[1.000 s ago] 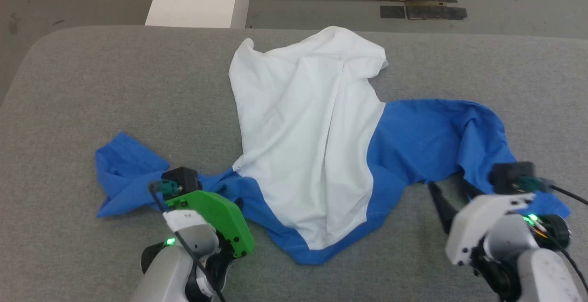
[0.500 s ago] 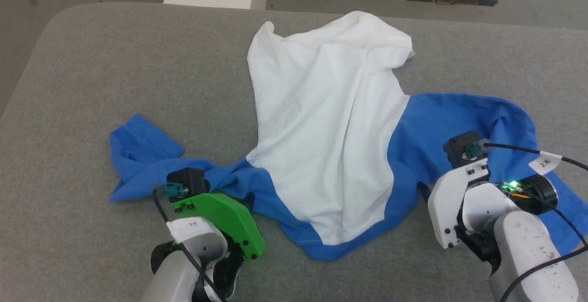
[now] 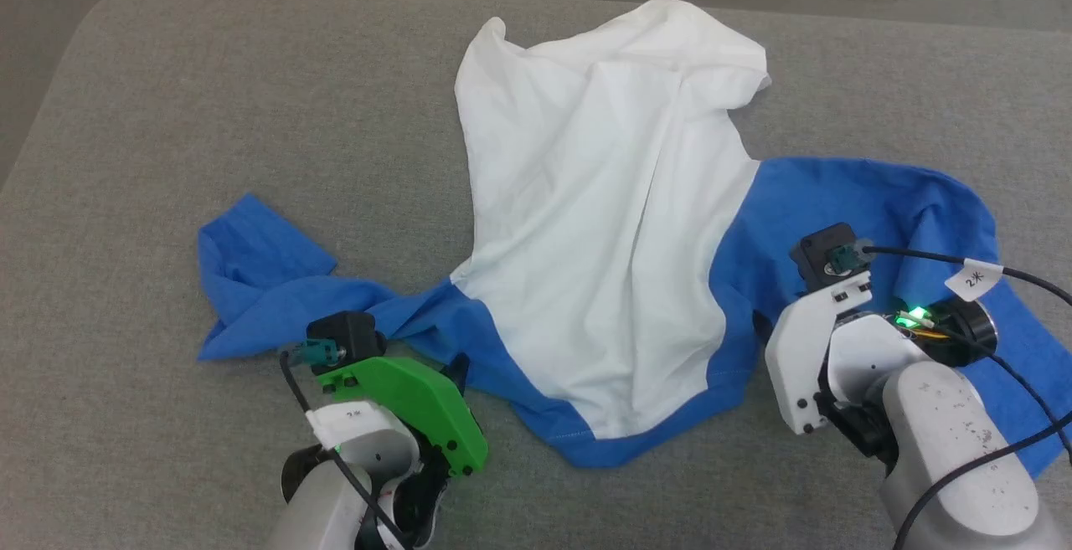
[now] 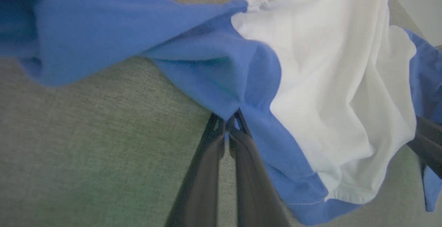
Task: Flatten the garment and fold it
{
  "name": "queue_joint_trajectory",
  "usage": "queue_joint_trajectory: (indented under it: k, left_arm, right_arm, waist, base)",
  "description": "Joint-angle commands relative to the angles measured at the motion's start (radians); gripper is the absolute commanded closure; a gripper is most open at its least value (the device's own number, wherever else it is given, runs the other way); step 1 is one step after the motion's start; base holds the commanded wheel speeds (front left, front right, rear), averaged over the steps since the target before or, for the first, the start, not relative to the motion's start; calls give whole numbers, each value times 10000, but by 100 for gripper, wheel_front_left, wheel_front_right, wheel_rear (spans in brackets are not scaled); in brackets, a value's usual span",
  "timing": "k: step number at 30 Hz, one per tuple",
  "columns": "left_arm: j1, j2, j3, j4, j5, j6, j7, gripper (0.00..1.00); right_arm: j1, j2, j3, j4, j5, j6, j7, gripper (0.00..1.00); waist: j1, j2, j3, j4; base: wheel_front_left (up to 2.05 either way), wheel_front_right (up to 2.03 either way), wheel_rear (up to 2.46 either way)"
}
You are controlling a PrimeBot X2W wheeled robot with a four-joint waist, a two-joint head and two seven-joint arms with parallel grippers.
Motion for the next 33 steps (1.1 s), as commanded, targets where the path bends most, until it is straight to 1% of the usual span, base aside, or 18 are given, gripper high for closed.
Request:
queue_joint_trajectory:
  k: [1, 6, 11, 13, 15, 19, 22, 26, 29, 30, 33]
  left_arm:
    - [119, -23, 14, 22, -31, -56, -115, 100]
    - [107, -115, 225, -270, -398, -344, -423, 100]
    - [-432, -141, 669, -919, -1063, -879, -539, 100]
    - [-1008, -67, 878, -1155, -1248, -1100, -491, 100]
    - [-1770, 15, 1145, -1203, -1428, -1233, -394, 100]
    - [-3710, 498, 1492, -597, -1169, -1265, -174, 100]
    - [-5248, 690, 1683, 333, -1026, -1180, -24, 100]
    - [-7379, 1240, 1633, 1805, -178, -923, -44, 100]
    - [-8881, 1503, 1601, 2595, 387, -816, -380, 100]
    - [-9297, 1512, 1645, 2738, 478, -781, -540, 100]
    - [-10626, 1641, 1585, 3137, 978, -819, -1207, 100]
  right_arm:
    - [250, -13, 157, 407, 174, -11, 203, 100]
    - [59, -225, 111, -95, 1004, -11, -34, 100]
    - [-525, -399, -361, -1056, 2337, -11, 4, 100]
    - [-990, -445, -669, -1460, 3092, -11, 303, 100]
    - [-1597, -785, -731, -1849, 3509, -11, 760, 100]
    - [-3210, -1319, -749, -2232, 4176, -11, 1641, 100]
    - [-4585, -1387, -731, -1975, 4406, -11, 2051, 100]
    - [-6594, -1021, -745, -991, 4159, -11, 2026, 100]
    - [-8049, -542, -720, -51, 3729, -11, 1621, 100]
    - [-8456, -417, -741, 189, 3582, -11, 1419, 100]
    - [-9736, -2, -808, 934, 3245, -11, 599, 100]
  waist:
    - [0, 0, -43, -39]
    - [0, 0, -289, -160]
    - [0, 0, -512, -307]
    - [0, 0, -542, -340]
    - [0, 0, -534, -354]
    - [0, 0, -349, -494]
    - [0, 0, -67, -672]
    - [0, 0, 556, -1055]
    - [0, 0, 1068, -1391]
    - [0, 0, 1225, -1472]
    - [0, 0, 1694, -1688]
  base:
    - [0, 0, 0]
    - [0, 0, 0]
    - [0, 0, 0]
    - [0, 0, 0]
    - [0, 0, 0]
    - [0, 0, 0]
    - [0, 0, 0]
    - [0, 0, 0]
    - [0, 0, 0]
    - [0, 0, 0]
    - [0, 0, 0]
